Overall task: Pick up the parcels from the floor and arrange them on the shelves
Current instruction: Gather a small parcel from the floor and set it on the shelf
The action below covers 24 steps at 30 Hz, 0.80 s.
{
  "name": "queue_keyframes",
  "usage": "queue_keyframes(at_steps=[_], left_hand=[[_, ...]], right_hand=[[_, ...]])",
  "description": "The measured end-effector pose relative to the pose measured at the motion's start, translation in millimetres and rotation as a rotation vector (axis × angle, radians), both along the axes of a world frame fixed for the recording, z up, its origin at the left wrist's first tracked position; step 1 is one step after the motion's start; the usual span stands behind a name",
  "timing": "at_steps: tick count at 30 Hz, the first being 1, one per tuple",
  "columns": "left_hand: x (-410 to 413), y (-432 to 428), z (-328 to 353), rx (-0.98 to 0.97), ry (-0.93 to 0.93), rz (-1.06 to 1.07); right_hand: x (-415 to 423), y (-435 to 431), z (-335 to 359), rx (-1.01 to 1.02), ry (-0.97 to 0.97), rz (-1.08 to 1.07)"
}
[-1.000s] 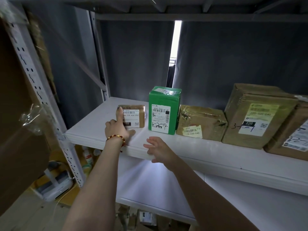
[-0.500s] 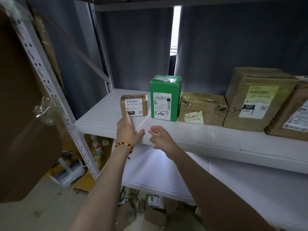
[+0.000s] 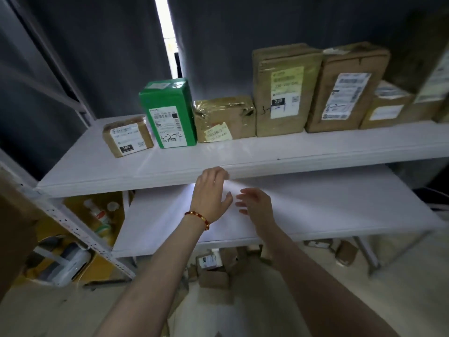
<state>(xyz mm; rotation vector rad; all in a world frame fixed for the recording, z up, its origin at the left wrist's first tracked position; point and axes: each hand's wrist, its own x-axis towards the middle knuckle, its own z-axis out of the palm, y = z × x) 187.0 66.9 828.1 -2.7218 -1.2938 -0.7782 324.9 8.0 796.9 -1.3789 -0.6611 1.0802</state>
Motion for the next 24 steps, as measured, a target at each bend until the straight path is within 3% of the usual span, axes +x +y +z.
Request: queue_keyframes(at_steps=[13, 19, 24], left_hand=[[210.8, -129.2, -58.7, -0.175, 0.27, -0.506], [277.6, -160.7, -78.1, -0.229, 0.339, -0.565], [331.0, -165.6, -93.8, -0.267, 0.393, -0.52]], right_hand=[[184.1, -201.7, -68.9, -0.317, 0.024, -0.538], [247.2, -250.4, -92.9, -0.383, 0.08, -0.662], [300.1, -255.3, -100.5, -0.406, 0.113, -0.613]])
